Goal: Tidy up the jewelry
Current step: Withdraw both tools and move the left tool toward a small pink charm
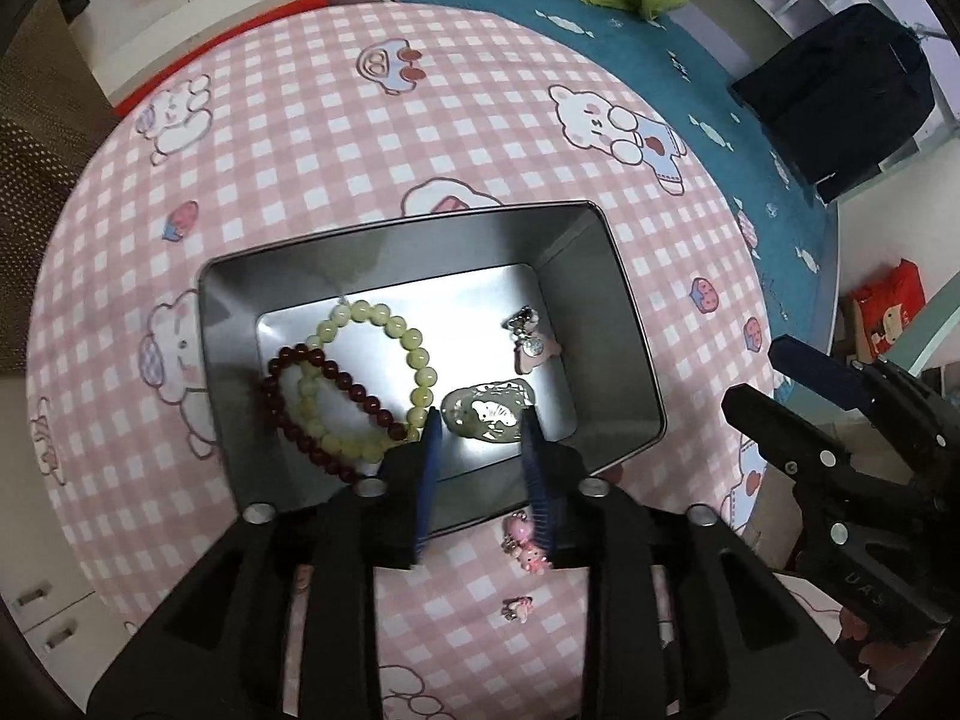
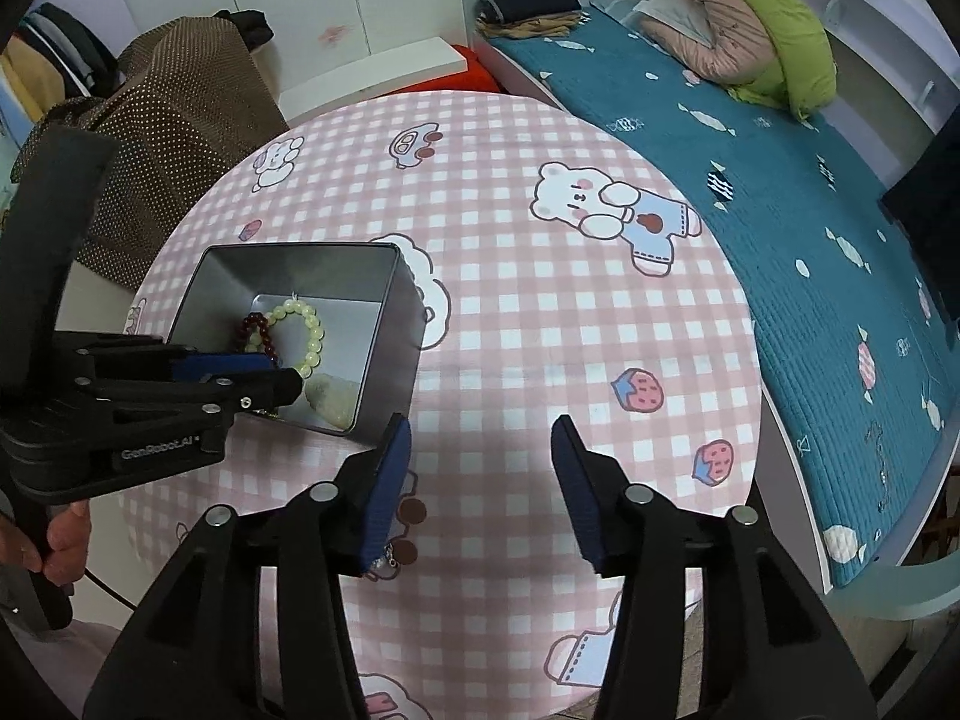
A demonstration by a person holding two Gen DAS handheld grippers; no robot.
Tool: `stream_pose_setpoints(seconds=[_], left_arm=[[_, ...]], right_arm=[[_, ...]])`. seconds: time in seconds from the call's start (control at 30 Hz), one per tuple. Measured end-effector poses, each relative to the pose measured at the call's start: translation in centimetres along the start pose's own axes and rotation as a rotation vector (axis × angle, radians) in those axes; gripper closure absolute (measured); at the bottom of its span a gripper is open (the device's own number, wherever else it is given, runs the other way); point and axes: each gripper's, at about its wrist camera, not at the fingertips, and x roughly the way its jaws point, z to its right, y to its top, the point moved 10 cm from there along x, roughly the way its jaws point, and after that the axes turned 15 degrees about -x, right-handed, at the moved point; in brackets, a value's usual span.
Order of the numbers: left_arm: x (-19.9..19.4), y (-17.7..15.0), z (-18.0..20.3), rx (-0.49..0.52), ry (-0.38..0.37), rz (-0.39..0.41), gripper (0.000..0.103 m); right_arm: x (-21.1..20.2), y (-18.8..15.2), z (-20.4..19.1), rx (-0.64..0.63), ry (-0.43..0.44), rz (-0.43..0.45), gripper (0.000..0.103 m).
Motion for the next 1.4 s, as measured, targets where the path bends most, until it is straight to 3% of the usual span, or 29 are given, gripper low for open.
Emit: stream_pose_setpoints(seconds=[0.37, 0.53, 0.9, 1.4], left_arm=[[-2.8, -0.8, -0.1, 0.005, 0.019, 0.070, 0.040], [-4.0, -2.2, 0.1, -0.004, -0.005, 0.096, 0.029], [-5.5, -6.0, 1.1, 0.010, 0.015, 0.131, 0.021], [0.9, -10.8, -1.3, -0.040, 0.108, -0.002, 0.017]], right_arm=[[-0.8, -0.8, 0.6, 0.025, -0.016, 0.010, 0.035], [-1.3, -2.0, 0.5, 0.038, -0.013, 0.012, 0.032], [-2.4, -4.1, 0.3, 0.035, -0.001, 0.023, 0.028], [-1.2, -6.9, -0.9, -0.010, 0.052, -0.020, 0.023]])
